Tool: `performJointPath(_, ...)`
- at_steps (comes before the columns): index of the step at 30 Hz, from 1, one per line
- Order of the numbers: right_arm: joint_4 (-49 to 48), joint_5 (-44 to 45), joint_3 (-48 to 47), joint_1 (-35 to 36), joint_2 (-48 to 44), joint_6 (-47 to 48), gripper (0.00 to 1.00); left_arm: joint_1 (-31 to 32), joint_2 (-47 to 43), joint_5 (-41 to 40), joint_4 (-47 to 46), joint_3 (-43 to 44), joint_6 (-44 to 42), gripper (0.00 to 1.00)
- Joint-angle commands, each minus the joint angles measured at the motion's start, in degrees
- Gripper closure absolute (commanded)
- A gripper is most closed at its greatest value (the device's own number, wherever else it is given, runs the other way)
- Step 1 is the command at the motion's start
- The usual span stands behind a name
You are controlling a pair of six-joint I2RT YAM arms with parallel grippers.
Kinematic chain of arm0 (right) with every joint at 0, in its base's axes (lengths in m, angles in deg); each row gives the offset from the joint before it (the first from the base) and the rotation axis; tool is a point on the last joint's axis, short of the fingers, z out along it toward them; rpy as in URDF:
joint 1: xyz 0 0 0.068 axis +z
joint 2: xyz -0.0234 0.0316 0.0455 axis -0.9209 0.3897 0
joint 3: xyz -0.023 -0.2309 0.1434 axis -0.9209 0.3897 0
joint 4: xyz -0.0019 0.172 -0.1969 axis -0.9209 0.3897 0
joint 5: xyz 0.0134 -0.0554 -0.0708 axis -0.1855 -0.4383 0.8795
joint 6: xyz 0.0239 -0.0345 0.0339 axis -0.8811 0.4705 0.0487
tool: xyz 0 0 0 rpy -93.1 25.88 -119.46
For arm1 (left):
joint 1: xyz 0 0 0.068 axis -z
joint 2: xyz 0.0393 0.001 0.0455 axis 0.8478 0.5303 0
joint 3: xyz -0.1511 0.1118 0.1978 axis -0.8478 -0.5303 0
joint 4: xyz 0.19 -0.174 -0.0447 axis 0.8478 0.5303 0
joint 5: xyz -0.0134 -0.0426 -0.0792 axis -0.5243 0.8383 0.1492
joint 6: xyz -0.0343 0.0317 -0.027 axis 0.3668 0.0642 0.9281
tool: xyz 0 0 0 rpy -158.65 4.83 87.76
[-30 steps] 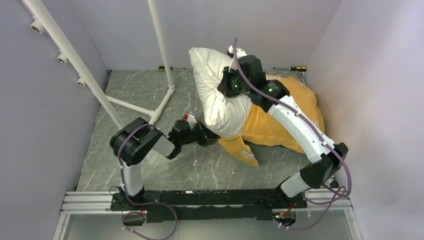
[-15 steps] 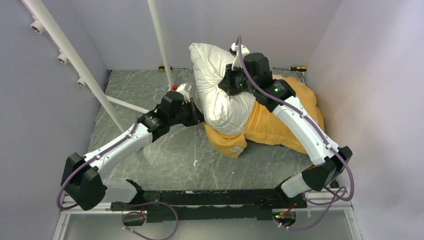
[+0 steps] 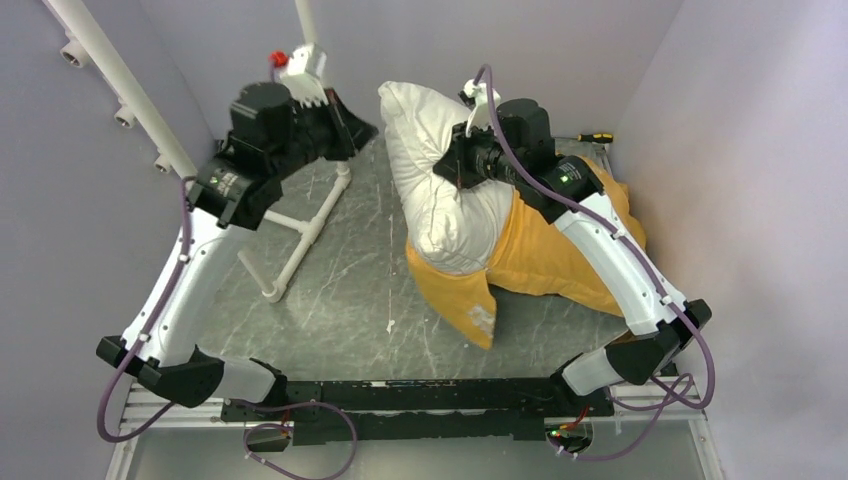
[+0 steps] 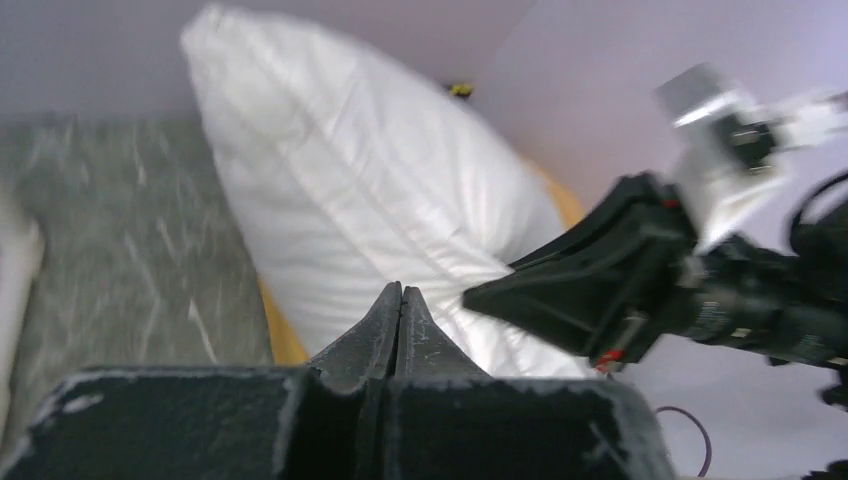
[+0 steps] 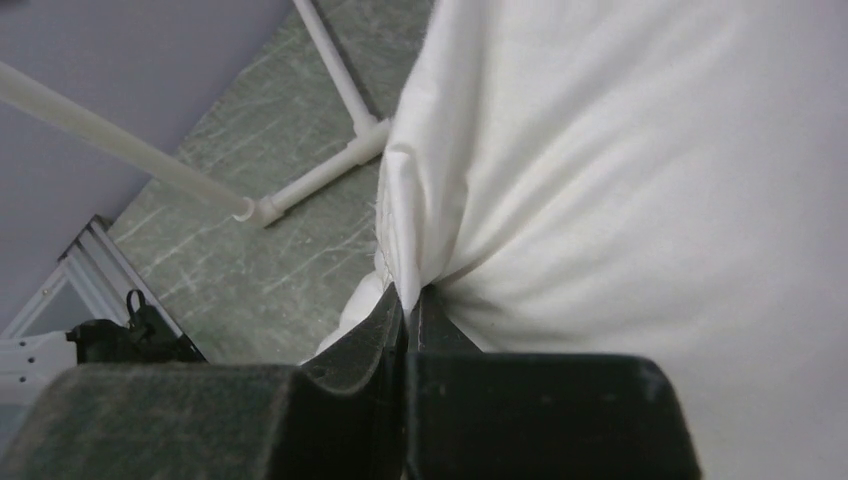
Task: Put the pillow into the pillowcase
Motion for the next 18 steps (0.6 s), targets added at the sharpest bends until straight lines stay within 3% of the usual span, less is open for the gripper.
performJointPath(1,-4.98,1.12,-8.65,-1.01,-1.75,-0.36,1.00,-0.22,5.03,4.24,4.81,13.09,-5.91,1.00)
performJointPath(3,-3.55,3.10,-11.36,-1.10,-0.72,-0.19,1.00,-1.67,7.61,6.40,10.02,16.58,-4.82,1.00)
performJointPath(4,-3.11,3.81,-12.12,-1.15,-0.30,0.08,1.00,-1.98,7.65,6.99,10.55,14.39,-3.75,0.94)
performJointPath(5,-2.85,4.56,-12.29,-1.11,-0.15,0.16,1.00,-2.21,6.49,7.91,9.58,10.85,-2.45,0.82)
performJointPath(8,-1.66,7.92,-12.04,-1.64,0.62,0.69,1.00,-3.41,-0.67,12.24,0.65,-6.80,4.27,0.30)
performJointPath(9,-1.23,8.38,-12.12,-2.16,1.19,0.77,1.00,-3.91,-2.91,13.66,-2.43,-12.77,6.98,0.21)
performJointPath(14,-1.71,6.58,-11.43,-5.10,3.14,-1.57,1.00,-2.82,-9.50,19.40,-15.90,-34.65,13.72,0.05)
performJointPath(16,-1.66,6.04,-11.47,-5.67,4.11,-2.67,1.00,1.53,-10.04,15.23,-17.50,-38.72,11.68,0.02)
performJointPath(18,-1.82,5.76,-11.21,-6.08,5.09,-4.05,1.00,10.35,-9.30,5.51,-16.79,-40.36,8.94,0.02)
